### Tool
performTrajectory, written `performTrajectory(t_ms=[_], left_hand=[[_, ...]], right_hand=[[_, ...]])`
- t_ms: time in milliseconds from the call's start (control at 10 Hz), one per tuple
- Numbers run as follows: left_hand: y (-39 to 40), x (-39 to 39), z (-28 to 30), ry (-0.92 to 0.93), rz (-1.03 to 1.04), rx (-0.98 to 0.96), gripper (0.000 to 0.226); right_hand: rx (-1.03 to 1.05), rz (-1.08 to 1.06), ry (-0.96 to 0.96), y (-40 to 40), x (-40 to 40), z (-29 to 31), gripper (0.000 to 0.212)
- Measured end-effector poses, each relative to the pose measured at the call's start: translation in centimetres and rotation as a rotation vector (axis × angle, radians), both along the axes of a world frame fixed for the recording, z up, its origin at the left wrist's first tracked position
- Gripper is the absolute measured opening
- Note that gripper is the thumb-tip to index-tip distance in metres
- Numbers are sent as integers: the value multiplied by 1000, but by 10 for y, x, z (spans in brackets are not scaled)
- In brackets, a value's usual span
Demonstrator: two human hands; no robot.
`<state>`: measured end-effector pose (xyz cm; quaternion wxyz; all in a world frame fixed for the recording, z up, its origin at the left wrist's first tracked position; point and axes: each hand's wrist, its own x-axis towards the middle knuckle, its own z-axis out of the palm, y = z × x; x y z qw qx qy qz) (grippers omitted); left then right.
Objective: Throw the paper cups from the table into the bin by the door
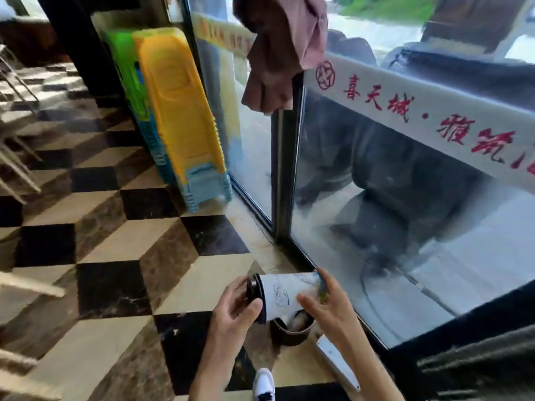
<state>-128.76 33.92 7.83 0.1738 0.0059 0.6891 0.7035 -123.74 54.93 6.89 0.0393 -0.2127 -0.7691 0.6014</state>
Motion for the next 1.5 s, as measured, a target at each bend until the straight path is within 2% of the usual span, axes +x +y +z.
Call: performTrajectory(t_ms=[100,300,400,500,600,700,800,900,1000,1100,1300,1400,1500], left_hand=[[23,-63,-25,-87,-73,-7,70],[57,-137,-80,-179,-161,-69,69],[78,-159,-136,-211,-199,-124,72],[91,-166,-216,-282,-206,-185,70],[98,-161,-301,-397,-179,-240,63],[107,-145,-387,-527,-120,-228,53],[117,-130,-459,-630,-27,-216,43],[130,-124,-515,-690,35,-231,33],[144,-130,-550,-716,62,-228,42],[154,-138,-568,-695,36,-228,44],[156,-166,-546,-636,-2,-303,75],[149,-171,-522,-589,-1,-319,62],[144,-175,-526,-560,43,-337,56]], right_hand=[[5,-78,-88,19,-49,-22,81],[18,-138,-199,49,-111,-66,75],[-6,-150,-281,69,-130,-121,75],[-40,-123,-371,82,-135,-202,74],[-88,-109,-469,91,-131,-289,71],[-98,-91,-534,101,-126,-374,75],[-108,-92,-597,107,-125,-447,69],[-109,-102,-632,112,-130,-504,70],[-125,-126,-631,116,-138,-545,70],[-116,-141,-642,120,-144,-568,69],[-85,-107,-623,127,-157,-553,71],[-54,-82,-606,130,-158,-534,73],[-80,-96,-574,133,-162,-527,72]])
